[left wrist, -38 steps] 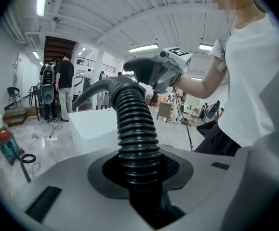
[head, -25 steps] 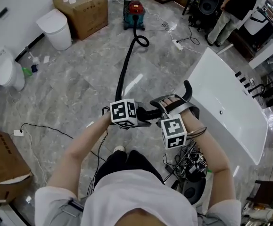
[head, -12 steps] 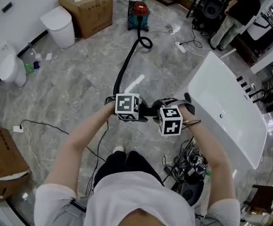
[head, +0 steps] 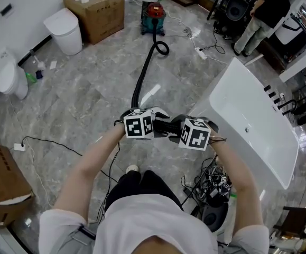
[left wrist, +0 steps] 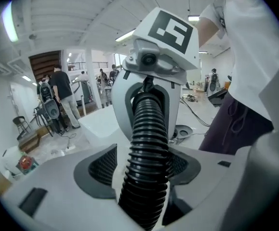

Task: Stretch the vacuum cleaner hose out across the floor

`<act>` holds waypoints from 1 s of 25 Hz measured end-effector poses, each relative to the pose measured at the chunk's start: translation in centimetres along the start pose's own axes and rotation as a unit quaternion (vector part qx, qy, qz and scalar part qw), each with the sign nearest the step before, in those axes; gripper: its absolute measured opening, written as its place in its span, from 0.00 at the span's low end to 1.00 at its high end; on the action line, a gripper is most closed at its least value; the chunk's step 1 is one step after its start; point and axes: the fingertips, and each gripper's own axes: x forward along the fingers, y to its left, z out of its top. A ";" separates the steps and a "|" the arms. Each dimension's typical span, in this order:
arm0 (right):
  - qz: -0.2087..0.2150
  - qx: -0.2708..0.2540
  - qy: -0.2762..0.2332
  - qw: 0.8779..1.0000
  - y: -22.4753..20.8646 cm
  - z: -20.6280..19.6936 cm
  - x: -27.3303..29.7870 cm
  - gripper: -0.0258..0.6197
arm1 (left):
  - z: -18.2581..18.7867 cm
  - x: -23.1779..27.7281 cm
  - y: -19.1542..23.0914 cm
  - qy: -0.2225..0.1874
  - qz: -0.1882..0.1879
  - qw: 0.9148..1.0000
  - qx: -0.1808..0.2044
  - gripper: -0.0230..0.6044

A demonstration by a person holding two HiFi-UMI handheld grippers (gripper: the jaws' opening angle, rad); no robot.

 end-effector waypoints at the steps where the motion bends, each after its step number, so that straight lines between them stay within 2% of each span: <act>1: 0.001 0.003 -0.004 1.000 0.2 0.0 0.0 0.35 | 0.2 -0.1 0.1 -0.006 0.019 1.000 0.001 0.45; 4: -0.002 0.002 -0.006 1.000 0.6 -0.1 0.1 0.35 | 0.4 -0.5 0.5 -0.019 0.077 0.997 -0.008 0.51; 7: -0.014 0.029 -0.006 0.999 0.0 -1.0 0.0 0.35 | 0.0 -2.1 1.4 -0.040 0.119 0.990 -0.062 0.56; 10: -0.017 0.100 -0.030 0.994 -1.0 -2.5 -0.6 0.35 | -0.3 -4.4 1.8 -0.082 0.128 0.978 -0.146 0.56; 13: 0.011 0.188 -0.089 0.978 -1.3 -2.6 -1.1 0.35 | -2.4 -5.3 1.2 -0.090 0.135 0.966 -0.199 0.56; 14: 0.024 0.216 -0.110 0.970 -1.2 -2.5 -1.2 0.35 | -3.1 -5.6 1.0 -0.101 0.137 0.960 -0.223 0.56; 16: 0.050 0.270 -0.153 0.949 -0.9 -2.4 -1.4 0.35 | -3.8 -6.3 0.9 -0.141 0.140 0.938 -0.284 0.56; 18: 0.070 0.320 -0.199 0.923 -0.7 -2.2 -1.8 0.35 | -4.0 -7.1 1.0 -0.181 0.146 0.914 -0.334 0.56; 20: 0.083 0.363 -0.247 0.895 -0.6 -1.7 -2.4 0.35 | -4.1 -7.6 0.8 -0.205 0.144 0.897 -0.364 0.56; 22: 0.092 0.394 -0.293 0.866 -0.6 -1.1 -3.1 0.35 | -4.4 -7.6 0.1 -0.216 0.138 0.889 -0.380 0.56; 25: 0.110 0.434 -0.365 0.816 -0.5 -0.2 -4.0 0.35 | -4.7 -7.1 -1.3 -0.218 0.125 0.884 -0.395 0.56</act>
